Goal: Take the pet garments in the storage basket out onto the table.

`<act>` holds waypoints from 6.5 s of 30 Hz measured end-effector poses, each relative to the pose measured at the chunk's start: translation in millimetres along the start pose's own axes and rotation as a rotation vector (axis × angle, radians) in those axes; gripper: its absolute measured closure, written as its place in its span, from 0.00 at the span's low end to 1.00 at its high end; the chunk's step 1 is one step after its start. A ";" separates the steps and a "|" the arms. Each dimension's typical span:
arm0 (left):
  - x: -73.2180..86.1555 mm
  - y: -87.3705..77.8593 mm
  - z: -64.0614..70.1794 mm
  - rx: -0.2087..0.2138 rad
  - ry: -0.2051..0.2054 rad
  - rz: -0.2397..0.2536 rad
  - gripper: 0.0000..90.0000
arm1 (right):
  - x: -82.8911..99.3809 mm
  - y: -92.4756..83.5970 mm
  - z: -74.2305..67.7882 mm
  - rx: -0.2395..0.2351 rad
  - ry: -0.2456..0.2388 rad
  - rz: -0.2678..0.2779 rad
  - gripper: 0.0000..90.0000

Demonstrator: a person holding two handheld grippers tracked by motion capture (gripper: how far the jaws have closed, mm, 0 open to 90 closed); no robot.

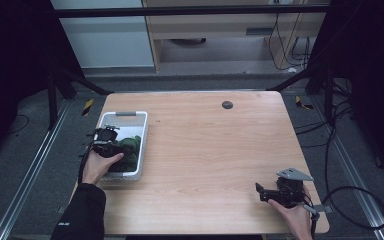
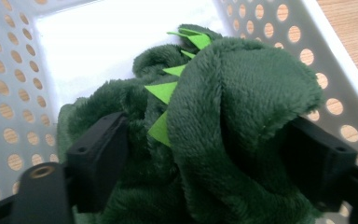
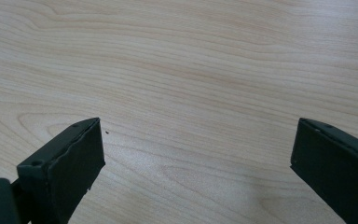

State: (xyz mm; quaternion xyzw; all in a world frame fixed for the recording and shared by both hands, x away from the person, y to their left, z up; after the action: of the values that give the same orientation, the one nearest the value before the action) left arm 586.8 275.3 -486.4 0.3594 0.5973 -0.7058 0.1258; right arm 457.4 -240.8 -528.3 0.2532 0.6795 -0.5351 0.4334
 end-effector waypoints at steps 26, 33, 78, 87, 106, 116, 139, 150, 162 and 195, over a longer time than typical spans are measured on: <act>6.9 -2.8 -6.5 -0.037 -0.035 -0.026 0.86 | 2.1 1.2 -3.3 -0.021 -0.002 -0.023 0.03; 3.7 -18.1 -9.3 -0.054 -0.040 0.022 0.87 | 2.4 1.5 -3.3 -0.022 -0.011 -0.024 0.03; -41.2 -113.5 19.5 0.016 0.122 0.236 0.87 | -0.5 -1.1 -3.8 -0.013 -0.018 -0.010 0.03; -46.9 -124.8 33.2 0.055 0.149 0.259 0.87 | -1.4 -2.2 -4.4 -0.016 -0.008 -0.008 0.03; -61.9 -146.5 86.3 0.136 0.285 0.298 0.87 | -2.9 -3.1 -2.7 -0.006 -0.027 0.013 0.03; -67.5 -142.6 112.2 0.179 0.331 0.299 0.87 | -3.5 -4.0 -2.2 -0.003 -0.028 0.019 0.03; -68.1 -109.2 160.5 0.274 0.407 0.248 0.87 | -5.8 -6.9 -0.8 0.010 -0.039 0.054 0.03; -68.7 -91.7 184.9 0.308 0.442 0.220 0.87 | -6.4 -5.5 -2.3 0.012 -0.044 0.063 0.03; -61.1 -64.6 202.3 0.344 0.450 0.176 0.86 | -6.7 -6.5 -1.3 0.016 -0.049 0.071 0.03; -35.3 -17.7 231.5 0.404 0.490 0.068 0.86 | -5.9 -5.6 -0.6 0.017 -0.058 0.071 0.03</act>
State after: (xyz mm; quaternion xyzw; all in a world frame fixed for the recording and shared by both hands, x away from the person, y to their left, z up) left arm 518.4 54.8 -443.3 0.5563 0.4452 -0.6979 -0.0725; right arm 455.6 -241.1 -520.4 0.2654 0.6526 -0.5324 0.4693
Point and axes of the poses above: each handheld gripper's, and its own axes: y roughly forward along the jaws, x roughly out of its underside, z roughly to its right, the point moved 6 cm from there along y, roughly forward along the jaws, and after that the axes turned 9 degrees about z, right-handed, at the moved point
